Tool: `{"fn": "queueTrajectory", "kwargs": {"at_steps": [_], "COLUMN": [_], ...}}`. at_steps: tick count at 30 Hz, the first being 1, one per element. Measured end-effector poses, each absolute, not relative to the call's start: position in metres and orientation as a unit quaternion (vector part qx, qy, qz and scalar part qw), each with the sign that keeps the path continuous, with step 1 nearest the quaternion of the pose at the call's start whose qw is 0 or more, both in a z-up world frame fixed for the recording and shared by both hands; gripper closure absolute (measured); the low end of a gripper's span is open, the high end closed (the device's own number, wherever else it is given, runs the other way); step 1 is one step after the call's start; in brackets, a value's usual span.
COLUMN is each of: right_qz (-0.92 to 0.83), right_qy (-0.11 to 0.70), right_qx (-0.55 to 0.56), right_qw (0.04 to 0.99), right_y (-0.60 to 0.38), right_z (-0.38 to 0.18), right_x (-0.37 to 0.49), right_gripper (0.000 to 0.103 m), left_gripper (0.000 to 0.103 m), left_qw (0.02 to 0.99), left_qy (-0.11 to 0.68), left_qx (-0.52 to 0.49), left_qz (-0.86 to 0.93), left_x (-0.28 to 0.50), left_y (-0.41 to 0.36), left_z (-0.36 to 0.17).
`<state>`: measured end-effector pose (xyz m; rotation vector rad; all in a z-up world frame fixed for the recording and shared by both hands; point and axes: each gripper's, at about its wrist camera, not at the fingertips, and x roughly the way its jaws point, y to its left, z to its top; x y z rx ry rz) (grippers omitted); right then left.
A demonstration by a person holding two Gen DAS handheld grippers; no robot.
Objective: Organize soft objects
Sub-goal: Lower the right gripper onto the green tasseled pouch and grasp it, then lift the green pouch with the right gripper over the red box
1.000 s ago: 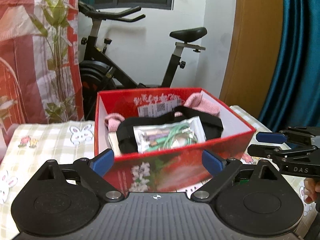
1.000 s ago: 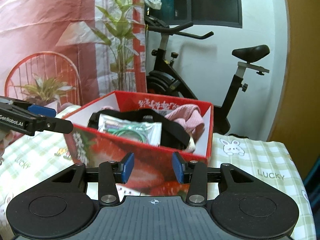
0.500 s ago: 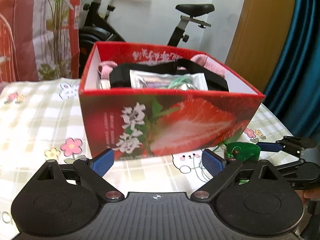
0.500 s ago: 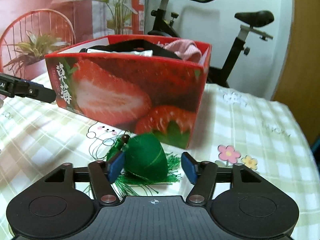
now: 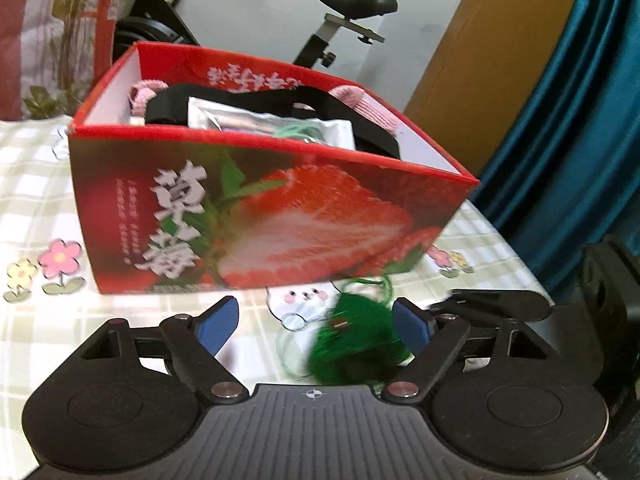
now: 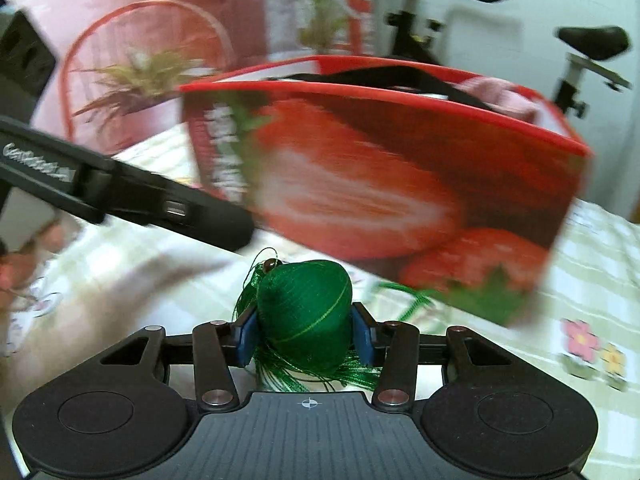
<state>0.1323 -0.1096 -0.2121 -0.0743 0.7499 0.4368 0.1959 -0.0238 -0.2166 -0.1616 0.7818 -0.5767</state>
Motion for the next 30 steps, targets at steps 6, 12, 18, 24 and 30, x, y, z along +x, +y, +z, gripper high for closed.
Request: {"fn": "queueTrajectory", "kwargs": {"at_steps": [6,12,18,24,30], "right_qz": [0.248,0.249,0.248,0.251,0.241], "right_qy": [0.354,0.331,0.291,0.231,0.175], "right_qx": [-0.038,-0.039,-0.054,-0.076,-0.096], "right_qw": [0.901,0.909,0.922,0.937,0.950], "right_y": [-0.079,-0.077,-0.079,-0.081,-0.075], "right_z": [-0.203,-0.181,-0.145,-0.093,-0.040], "right_x": [0.128,0.128,0.132,0.142,0.169], "right_gripper": [0.060,0.061,0.061,0.061,0.061], "left_gripper": [0.019,0.024,0.033,0.033,0.033], "left_qw": [0.864,0.857,0.860,0.884,0.909], "left_qy": [0.400,0.406,0.375,0.315,0.248], "left_qx": [-0.118,-0.140,-0.165,-0.159,-0.140], "left_qz": [-0.282,-0.286,-0.303,-0.306,-0.305], "left_x": [0.194,0.189,0.190,0.196,0.215], "left_y": [-0.012,0.000,0.001,0.005,0.003], "left_z": [-0.224,-0.222,-0.195,-0.143,-0.088]}}
